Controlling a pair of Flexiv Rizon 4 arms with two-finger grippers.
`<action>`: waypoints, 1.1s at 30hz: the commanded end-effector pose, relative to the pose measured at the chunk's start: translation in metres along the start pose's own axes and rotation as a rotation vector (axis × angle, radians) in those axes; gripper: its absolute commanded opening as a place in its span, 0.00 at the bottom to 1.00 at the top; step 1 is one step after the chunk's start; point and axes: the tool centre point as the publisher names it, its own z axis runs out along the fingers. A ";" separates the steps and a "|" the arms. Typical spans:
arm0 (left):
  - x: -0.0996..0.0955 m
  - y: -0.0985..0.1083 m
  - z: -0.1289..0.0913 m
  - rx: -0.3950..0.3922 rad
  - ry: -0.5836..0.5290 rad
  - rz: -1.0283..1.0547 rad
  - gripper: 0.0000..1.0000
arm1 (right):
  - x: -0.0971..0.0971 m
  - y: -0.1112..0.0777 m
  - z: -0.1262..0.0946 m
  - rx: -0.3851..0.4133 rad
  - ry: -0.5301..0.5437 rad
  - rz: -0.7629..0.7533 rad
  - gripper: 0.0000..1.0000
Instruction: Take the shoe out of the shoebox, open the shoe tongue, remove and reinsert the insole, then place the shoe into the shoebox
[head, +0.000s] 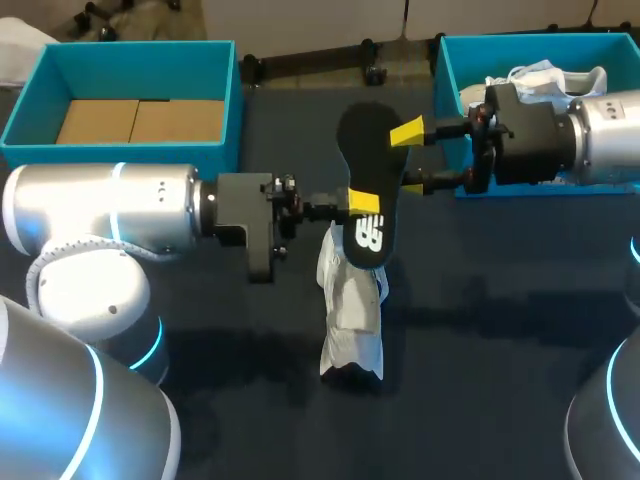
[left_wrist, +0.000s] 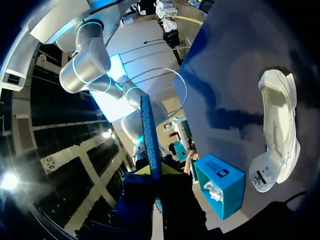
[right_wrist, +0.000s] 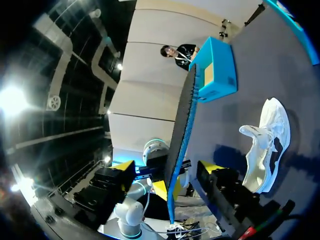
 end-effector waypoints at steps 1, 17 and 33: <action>0.001 0.001 0.014 -0.021 -0.003 -0.006 0.00 | -0.002 0.003 0.006 0.006 0.004 0.002 0.49; 0.001 -0.003 0.022 -0.027 -0.012 -0.024 0.00 | -0.007 0.002 0.003 -0.013 0.005 0.015 0.00; 0.002 -0.005 -0.014 -0.048 0.143 -0.144 1.00 | -0.026 0.002 -0.012 -0.017 -0.009 0.063 0.00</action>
